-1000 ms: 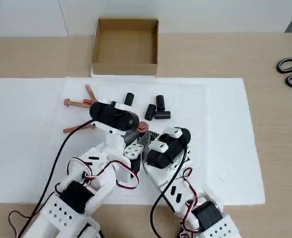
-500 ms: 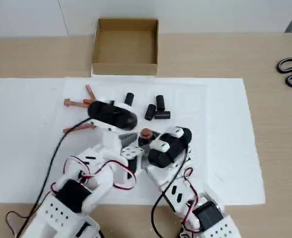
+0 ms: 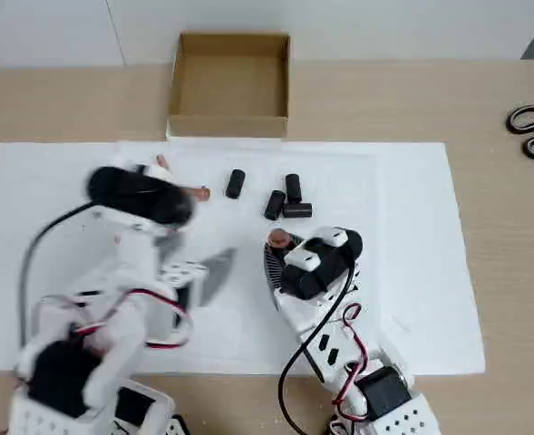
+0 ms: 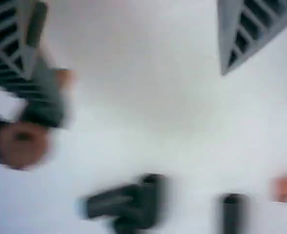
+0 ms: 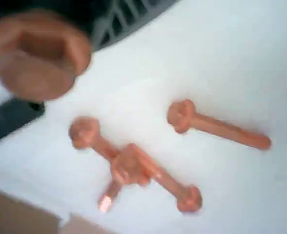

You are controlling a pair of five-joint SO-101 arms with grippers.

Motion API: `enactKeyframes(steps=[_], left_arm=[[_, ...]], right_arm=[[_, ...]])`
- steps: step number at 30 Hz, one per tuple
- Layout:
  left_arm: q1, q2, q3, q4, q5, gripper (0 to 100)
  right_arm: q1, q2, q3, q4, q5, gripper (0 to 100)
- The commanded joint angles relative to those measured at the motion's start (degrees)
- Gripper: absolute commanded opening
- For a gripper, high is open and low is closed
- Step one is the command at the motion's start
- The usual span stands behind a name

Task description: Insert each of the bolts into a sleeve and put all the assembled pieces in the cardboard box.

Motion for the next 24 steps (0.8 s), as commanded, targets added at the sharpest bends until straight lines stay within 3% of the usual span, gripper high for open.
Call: enactKeyframes(steps=[1,6,12,19,24], left_arm=[[-14.7,-0.4,-3.1,1.0,-11.5,24],[-28.5,-0.4,-3.0,1.7,-13.5,24],[-30.7,-0.4,-3.0,4.4,-11.7,24],[-30.7,-0.4,-3.0,4.0,-9.5,24],[-30.7,-0.4,-2.1,4.4,-9.6,24]], right_arm=[[2.9,-1.5,-0.1,6.8,-0.3,0.3],[8.8,-1.5,-7.2,15.2,4.2,0.3],[12.2,2.9,-20.4,17.4,13.4,0.3],[14.1,33.5,-39.7,3.1,13.1,0.3],[14.1,59.2,-55.0,-10.4,8.6,0.3]])
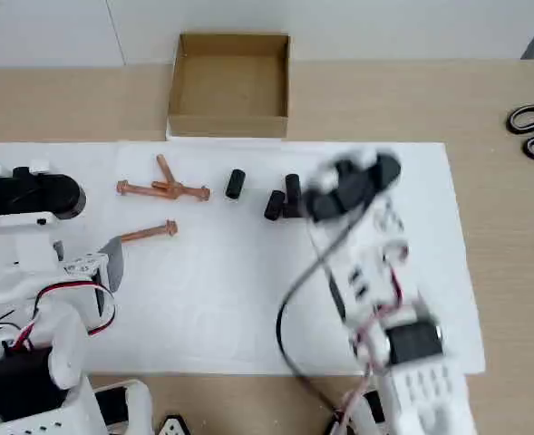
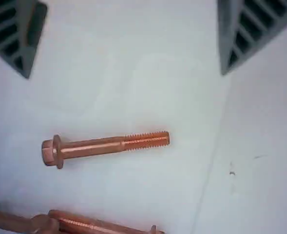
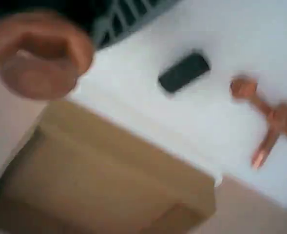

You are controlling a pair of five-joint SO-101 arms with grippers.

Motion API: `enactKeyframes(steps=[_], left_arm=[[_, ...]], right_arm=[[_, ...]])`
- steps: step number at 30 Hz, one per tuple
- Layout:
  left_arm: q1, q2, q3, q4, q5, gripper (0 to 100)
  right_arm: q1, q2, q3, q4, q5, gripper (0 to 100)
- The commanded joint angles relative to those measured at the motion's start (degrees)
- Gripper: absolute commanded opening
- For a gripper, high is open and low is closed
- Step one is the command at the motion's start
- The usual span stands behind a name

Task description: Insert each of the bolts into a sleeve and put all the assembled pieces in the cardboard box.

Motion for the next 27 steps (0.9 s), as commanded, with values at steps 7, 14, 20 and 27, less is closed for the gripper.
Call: enactKeyframes(steps=[7,14,20,27], left_arm=[[-0.5,-0.5,3.6,0.3,-0.1,24],[-0.5,-0.5,4.2,0.3,-0.1,24],[-0.5,-0.5,4.2,0.4,-0.1,24],[-0.5,-0.5,4.2,0.4,0.0,24]], right_arm=[[0.1,40.5,-25.7,-28.4,-2.0,0.3],[-0.4,59.6,-38.8,-37.9,-2.0,0.3],[-0.5,76.4,-52.0,-43.1,-2.0,0.3],[-0.6,96.3,-70.5,-44.6,-1.8,0.3]])
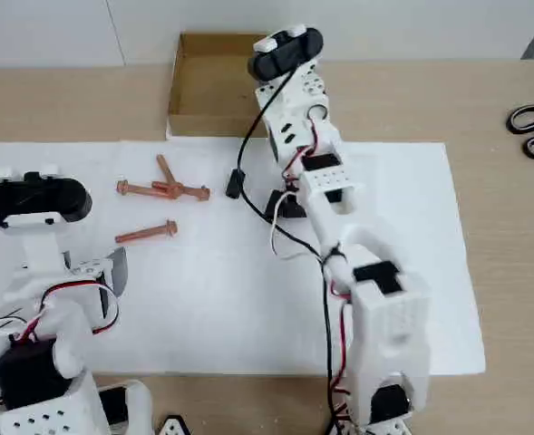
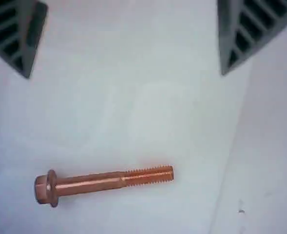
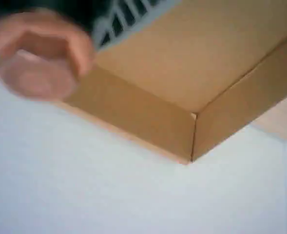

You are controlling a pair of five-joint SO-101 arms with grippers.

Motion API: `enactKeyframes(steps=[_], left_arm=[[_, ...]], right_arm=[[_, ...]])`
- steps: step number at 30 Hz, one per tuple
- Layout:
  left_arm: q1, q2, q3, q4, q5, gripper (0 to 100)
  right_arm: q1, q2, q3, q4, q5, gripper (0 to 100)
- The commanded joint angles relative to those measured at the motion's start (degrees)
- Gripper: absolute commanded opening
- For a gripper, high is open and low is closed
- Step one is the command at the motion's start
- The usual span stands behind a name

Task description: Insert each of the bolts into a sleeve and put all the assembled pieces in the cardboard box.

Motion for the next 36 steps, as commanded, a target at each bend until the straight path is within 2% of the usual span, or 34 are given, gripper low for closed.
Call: enactKeyframes(steps=[1,7,13,17,23,32,36], left_arm=[[-0.3,-0.5,-0.3,0.2,0.0,24],[-0.2,-0.5,-0.3,0.2,0.1,24],[-0.2,-0.5,-0.3,0.2,0.2,24],[-0.1,-0.5,-0.3,0.2,0.2,24],[-0.1,-0.5,-0.3,0.1,0.2,24],[-0.1,-0.5,-0.3,0.1,0.2,24],[-0.1,-0.5,-0.6,0.1,0.2,24]], right_arm=[[-0.3,7.1,-12.3,-2.1,-0.5,0.3],[-1.1,20.4,-25.1,-1.9,-0.4,0.3],[-1.3,27.2,-31.9,-1.8,-0.4,0.5],[-1.3,28.4,-32.5,-1.8,-0.4,2.9],[-1.1,28.5,-32.7,2.6,-0.4,18.1],[-0.5,28.3,-37.5,4.2,-0.4,18.8],[0.0,26.9,-44.8,13.7,-0.4,18.8]])
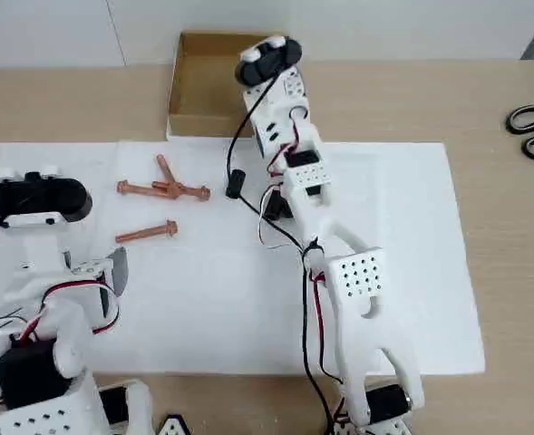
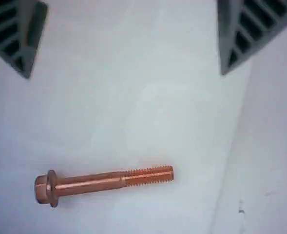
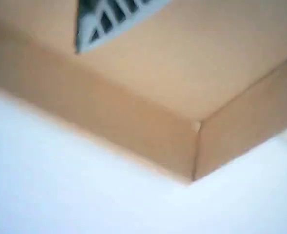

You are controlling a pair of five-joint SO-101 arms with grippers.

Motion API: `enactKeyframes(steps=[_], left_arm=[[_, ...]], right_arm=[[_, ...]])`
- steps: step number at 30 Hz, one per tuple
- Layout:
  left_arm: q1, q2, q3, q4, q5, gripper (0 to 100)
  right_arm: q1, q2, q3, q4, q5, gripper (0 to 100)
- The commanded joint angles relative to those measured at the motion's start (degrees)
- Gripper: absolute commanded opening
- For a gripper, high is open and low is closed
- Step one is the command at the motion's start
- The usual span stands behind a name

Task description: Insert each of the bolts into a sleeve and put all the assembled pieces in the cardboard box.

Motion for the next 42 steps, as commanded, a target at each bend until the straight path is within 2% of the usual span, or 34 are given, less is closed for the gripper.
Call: enactKeyframes(steps=[1,14,24,30,32,35,42], left_arm=[[-0.1,-0.5,-0.6,0.1,0.2,24],[-0.3,-0.5,-0.6,0.1,0.0,24],[-0.3,-0.5,-0.2,0.1,0.1,24],[-0.3,-0.5,-0.2,0.2,0.1,24],[-0.3,-0.5,-0.2,0.2,0.1,24],[-0.3,-0.5,-0.2,0.2,0.1,24],[-0.3,-0.5,-0.4,1.3,0.0,24]], right_arm=[[1.2,-4.6,-9.1,9.5,-0.4,18.8],[3.9,-20.1,-32.3,58.4,-0.8,18.8],[3.6,-23.5,-49.8,99.7,-0.8,18.8],[5.2,-23.2,-49.0,102.1,-1.0,18.8],[5.4,-23.2,-47.1,102.1,-3.7,18.8],[5.4,-23.3,-40.8,102.1,-8.6,18.8],[5.1,-23.3,-23.3,101.8,-13.5,18.8]])
